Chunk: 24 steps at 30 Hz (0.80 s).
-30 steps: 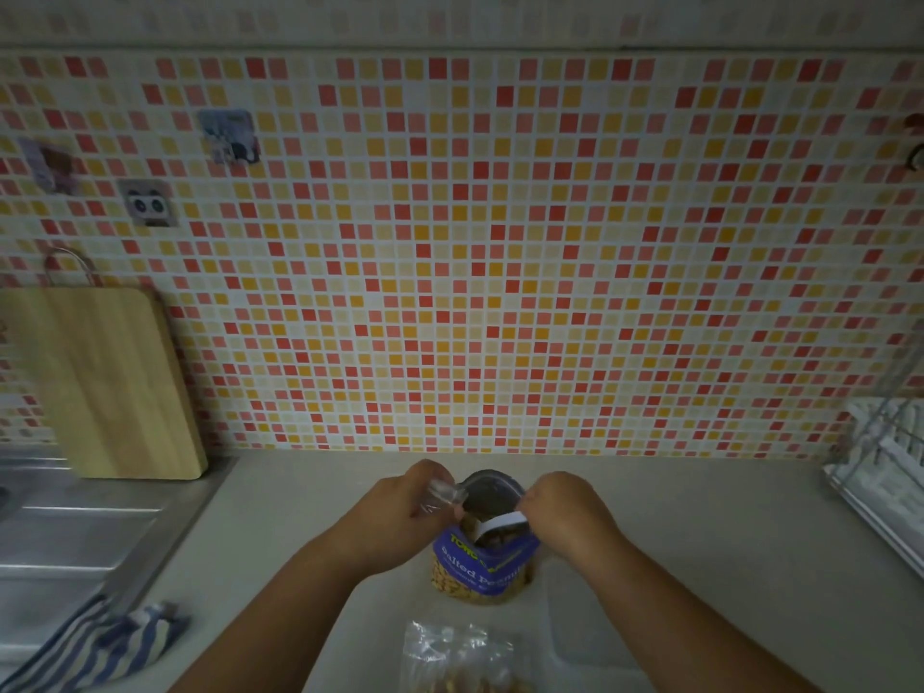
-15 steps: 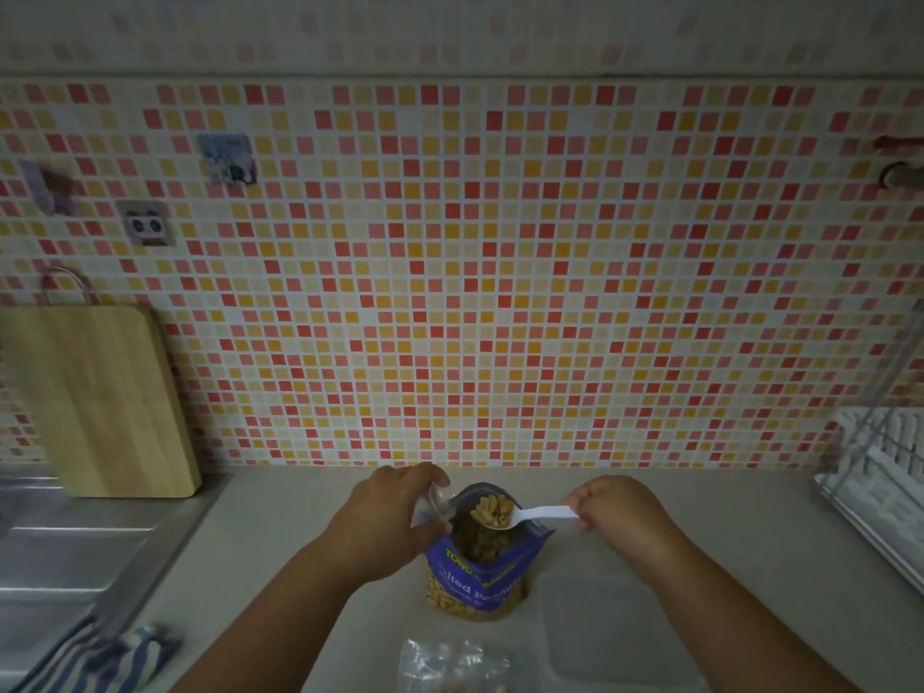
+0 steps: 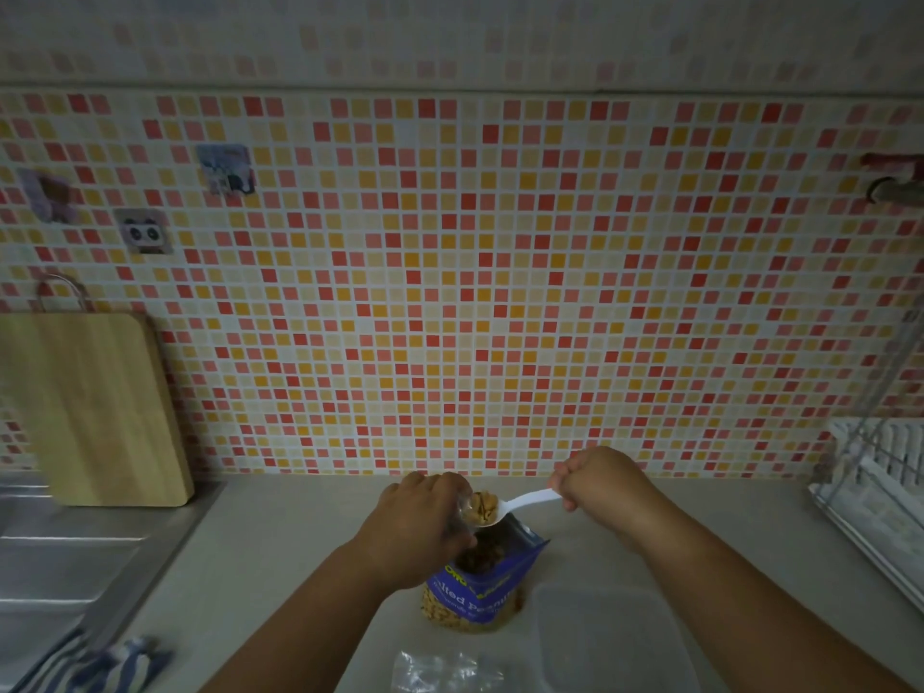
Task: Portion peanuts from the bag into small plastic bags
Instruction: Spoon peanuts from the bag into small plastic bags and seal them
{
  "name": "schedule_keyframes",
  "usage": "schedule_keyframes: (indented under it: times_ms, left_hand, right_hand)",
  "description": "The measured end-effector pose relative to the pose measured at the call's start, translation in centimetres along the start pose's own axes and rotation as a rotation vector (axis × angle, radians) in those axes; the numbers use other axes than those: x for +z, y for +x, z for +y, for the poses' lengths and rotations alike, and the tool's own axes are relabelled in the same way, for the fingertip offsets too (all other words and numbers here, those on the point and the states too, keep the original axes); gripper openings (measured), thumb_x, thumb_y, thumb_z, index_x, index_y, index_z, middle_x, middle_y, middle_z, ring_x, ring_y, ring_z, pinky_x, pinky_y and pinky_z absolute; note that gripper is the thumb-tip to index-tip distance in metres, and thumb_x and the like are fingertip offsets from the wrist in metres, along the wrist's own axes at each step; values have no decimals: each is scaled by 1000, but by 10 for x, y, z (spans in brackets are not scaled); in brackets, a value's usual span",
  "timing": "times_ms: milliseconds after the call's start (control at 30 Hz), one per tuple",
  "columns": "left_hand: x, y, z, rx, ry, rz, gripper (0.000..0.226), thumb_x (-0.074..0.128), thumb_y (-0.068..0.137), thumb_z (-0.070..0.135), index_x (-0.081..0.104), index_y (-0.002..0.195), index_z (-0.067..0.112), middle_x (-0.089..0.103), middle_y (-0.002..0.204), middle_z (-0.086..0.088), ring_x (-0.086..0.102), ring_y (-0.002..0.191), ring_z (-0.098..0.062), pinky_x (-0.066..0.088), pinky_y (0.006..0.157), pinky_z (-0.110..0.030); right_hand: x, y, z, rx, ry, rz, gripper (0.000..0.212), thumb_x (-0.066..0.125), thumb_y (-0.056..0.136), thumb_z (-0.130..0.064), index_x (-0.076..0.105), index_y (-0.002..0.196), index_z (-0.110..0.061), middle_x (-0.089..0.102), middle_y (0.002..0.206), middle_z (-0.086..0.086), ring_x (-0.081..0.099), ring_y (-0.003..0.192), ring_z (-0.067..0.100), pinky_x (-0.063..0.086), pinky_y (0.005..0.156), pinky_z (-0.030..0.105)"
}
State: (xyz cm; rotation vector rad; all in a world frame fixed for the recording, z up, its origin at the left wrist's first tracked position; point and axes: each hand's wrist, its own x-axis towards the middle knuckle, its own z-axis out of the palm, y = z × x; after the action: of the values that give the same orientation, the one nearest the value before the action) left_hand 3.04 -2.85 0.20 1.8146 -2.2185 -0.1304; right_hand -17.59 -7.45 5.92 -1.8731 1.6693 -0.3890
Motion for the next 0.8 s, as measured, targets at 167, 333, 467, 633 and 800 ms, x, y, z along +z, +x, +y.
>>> schedule_keyframes:
  times_ms: [167, 333, 467, 633, 800]
  left_hand:
    - [9, 2, 7, -3, -3, 3, 49, 55, 85, 47, 40, 126, 24, 53, 125, 3, 44, 110, -20, 35, 91, -32]
    - [15, 1, 13, -46, -193, 88, 46, 53, 89, 43, 41, 127, 22, 54, 120, 1, 45, 109, -19, 38, 89, -31]
    - [9, -5, 6, -148, -645, 154, 33, 56, 90, 32, 44, 121, 26, 55, 111, 4, 56, 97, -9, 49, 79, -20]
    - [-7, -14, -5, -261, -891, 162, 26, 49, 93, 33, 42, 118, 29, 51, 107, 10, 62, 76, -12, 53, 63, -19]
    - [-8, -18, -4, -263, -788, -24, 23, 47, 94, 35, 43, 116, 29, 53, 98, 15, 57, 82, -4, 44, 62, -12]
  right_hand:
    - [6, 7, -30, -48, -394, -96, 27, 46, 92, -13, 67, 108, -6, 63, 91, 4, 59, 79, 17, 50, 72, 29]
    - [1, -20, -60, -360, -548, -29, 24, 51, 89, -13, 66, 108, -16, 63, 110, 6, 58, 96, 22, 52, 81, 33]
    - [-21, -40, -72, -576, -658, 269, 23, 54, 84, -13, 66, 103, -18, 61, 95, 0, 41, 86, 13, 38, 73, 26]
    - [-7, -32, -70, -253, -631, 110, 34, 64, 80, -21, 62, 113, -14, 59, 109, 7, 54, 95, 21, 48, 87, 31]
    - [65, -14, -52, -160, -935, -237, 48, 61, 88, -27, 48, 131, -9, 51, 128, 11, 47, 117, 27, 42, 97, 35]
